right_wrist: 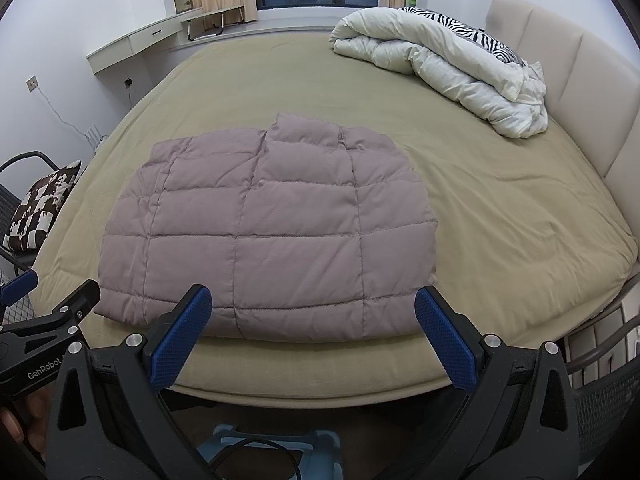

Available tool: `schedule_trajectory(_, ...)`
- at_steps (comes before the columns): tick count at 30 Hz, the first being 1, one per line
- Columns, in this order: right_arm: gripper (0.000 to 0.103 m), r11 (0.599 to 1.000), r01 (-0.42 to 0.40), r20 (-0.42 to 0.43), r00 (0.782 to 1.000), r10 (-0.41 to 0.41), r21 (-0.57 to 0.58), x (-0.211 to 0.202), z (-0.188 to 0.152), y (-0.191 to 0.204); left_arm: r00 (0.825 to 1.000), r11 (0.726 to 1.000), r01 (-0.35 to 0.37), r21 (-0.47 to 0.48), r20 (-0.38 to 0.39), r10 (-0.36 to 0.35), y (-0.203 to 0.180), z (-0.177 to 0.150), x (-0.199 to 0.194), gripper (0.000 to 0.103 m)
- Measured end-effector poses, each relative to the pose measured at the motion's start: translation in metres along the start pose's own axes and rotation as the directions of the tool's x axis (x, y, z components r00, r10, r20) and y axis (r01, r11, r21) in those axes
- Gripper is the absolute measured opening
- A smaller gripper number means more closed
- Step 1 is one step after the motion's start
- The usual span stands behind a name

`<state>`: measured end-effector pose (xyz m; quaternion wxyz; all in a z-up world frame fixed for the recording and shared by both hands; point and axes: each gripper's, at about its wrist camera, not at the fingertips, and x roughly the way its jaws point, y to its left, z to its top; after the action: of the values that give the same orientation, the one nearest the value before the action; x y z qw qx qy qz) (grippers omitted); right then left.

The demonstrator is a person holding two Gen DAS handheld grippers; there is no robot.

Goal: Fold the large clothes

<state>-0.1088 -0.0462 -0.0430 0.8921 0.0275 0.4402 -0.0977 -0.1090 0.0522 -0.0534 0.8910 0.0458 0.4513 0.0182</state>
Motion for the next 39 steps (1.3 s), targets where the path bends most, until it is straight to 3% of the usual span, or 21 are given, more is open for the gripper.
schedule_trajectory(39,0.103,1.0,-0.002,-0.006,1.0,0.002,0.003,0.0004,-0.0005,0.004,1.0,1.0,0.011,0.0,-0.006,-0.011,-0.0003,-0.0006,-0.0017,0.103)
